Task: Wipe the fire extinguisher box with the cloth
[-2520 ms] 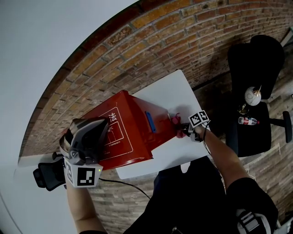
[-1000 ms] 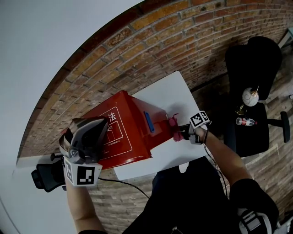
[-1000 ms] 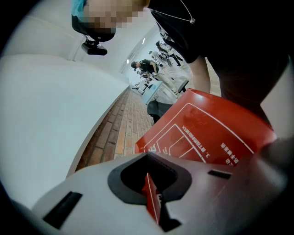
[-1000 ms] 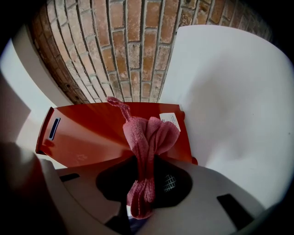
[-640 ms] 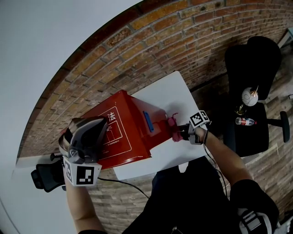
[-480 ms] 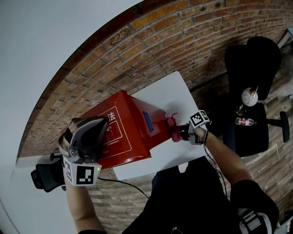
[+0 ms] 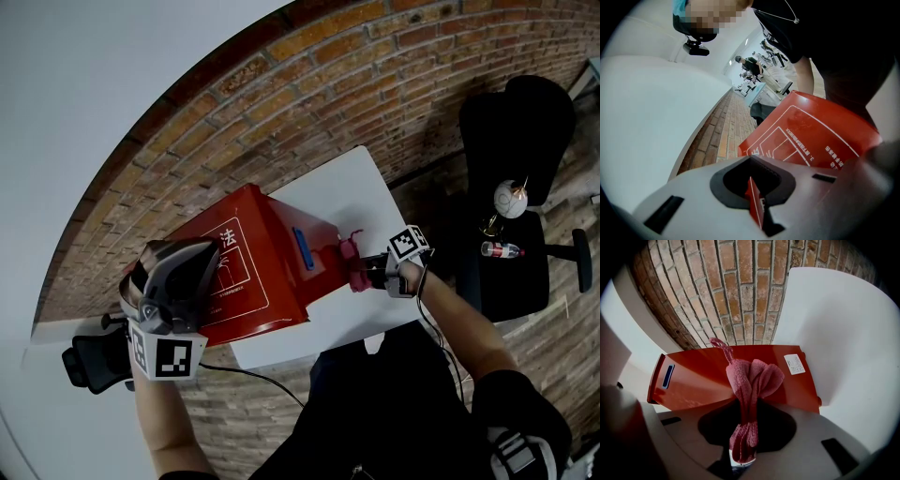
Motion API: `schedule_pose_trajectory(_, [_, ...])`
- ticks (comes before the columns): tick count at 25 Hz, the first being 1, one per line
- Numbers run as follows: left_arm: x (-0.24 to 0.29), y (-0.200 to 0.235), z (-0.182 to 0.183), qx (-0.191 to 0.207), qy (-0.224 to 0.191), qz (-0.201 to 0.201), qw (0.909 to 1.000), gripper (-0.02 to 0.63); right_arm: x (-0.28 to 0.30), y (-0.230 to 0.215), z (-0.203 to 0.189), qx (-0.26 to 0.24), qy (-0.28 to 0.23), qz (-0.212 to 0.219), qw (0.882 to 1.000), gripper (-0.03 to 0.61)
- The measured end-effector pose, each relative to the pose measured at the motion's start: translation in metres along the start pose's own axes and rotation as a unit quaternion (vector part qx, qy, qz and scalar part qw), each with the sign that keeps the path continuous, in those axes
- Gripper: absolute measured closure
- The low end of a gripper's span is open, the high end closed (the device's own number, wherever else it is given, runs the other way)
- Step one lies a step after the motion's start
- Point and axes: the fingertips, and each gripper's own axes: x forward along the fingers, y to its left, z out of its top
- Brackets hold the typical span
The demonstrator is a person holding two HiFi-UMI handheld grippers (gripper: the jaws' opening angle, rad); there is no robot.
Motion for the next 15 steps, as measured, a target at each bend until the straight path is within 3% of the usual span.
schedule_pose_trajectory(15, [0.001, -0.001, 0.001, 0.004, -0.001, -0.004, 1.0000, 0.583, -0.001, 0.048, 0.000, -0.036, 0.004, 0.017, 0.999, 0.479])
